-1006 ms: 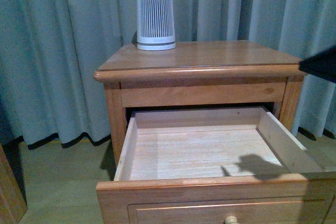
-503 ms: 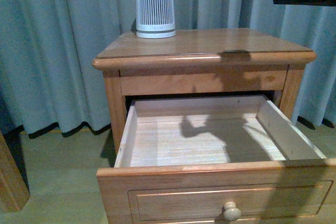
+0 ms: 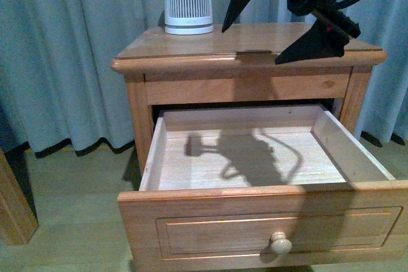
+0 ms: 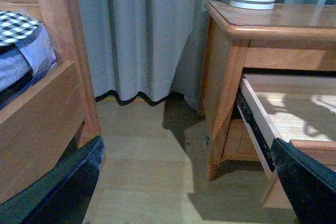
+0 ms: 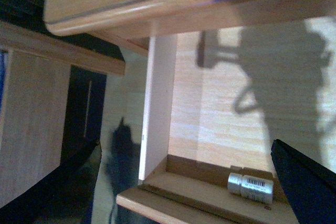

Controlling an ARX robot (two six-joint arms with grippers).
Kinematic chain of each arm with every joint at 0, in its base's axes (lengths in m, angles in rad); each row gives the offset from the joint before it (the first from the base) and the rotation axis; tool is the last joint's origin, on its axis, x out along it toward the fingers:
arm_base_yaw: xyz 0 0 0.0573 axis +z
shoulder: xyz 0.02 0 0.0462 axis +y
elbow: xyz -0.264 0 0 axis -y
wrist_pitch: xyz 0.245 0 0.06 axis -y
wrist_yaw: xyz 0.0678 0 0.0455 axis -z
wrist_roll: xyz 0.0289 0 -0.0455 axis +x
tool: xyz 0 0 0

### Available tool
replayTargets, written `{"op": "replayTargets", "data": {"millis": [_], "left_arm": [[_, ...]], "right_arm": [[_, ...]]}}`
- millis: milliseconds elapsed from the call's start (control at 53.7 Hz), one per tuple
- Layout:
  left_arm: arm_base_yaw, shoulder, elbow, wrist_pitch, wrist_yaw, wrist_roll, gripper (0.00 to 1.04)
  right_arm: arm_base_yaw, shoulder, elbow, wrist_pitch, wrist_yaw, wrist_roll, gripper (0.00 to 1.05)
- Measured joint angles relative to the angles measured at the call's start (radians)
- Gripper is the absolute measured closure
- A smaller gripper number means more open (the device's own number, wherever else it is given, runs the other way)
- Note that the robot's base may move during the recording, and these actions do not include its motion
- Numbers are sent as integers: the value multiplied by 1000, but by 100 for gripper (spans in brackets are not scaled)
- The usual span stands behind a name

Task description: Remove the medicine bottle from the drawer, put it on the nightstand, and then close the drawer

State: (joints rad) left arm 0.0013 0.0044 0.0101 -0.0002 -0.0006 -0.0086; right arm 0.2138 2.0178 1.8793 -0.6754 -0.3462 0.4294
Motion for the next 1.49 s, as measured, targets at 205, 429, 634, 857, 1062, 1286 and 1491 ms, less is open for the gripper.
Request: {"op": "replayTargets", "data": {"millis": [205, 429, 634, 857, 1062, 1286, 1491], "left_arm": [[0, 0, 0, 0, 0, 0, 6], [0, 0, 0, 0, 0, 0, 6], [0, 0, 0, 0, 0, 0, 6], [0, 0, 0, 0, 0, 0, 6], [0, 0, 0, 0, 0, 0, 6], [0, 0, 0, 0, 0, 0, 6], [0, 0, 0, 0, 0, 0, 6]], "right_arm": [[18, 167, 201, -192, 31, 22, 7], [66, 226, 266, -277, 64, -14, 7], [78, 227, 146, -236, 105, -76, 7], [107, 225, -3, -182, 133, -137, 7], [108, 226, -24, -164, 163, -156, 7], [109, 240, -24, -167, 166, -158, 7], [108, 256, -26, -170, 173, -156, 7]]}}
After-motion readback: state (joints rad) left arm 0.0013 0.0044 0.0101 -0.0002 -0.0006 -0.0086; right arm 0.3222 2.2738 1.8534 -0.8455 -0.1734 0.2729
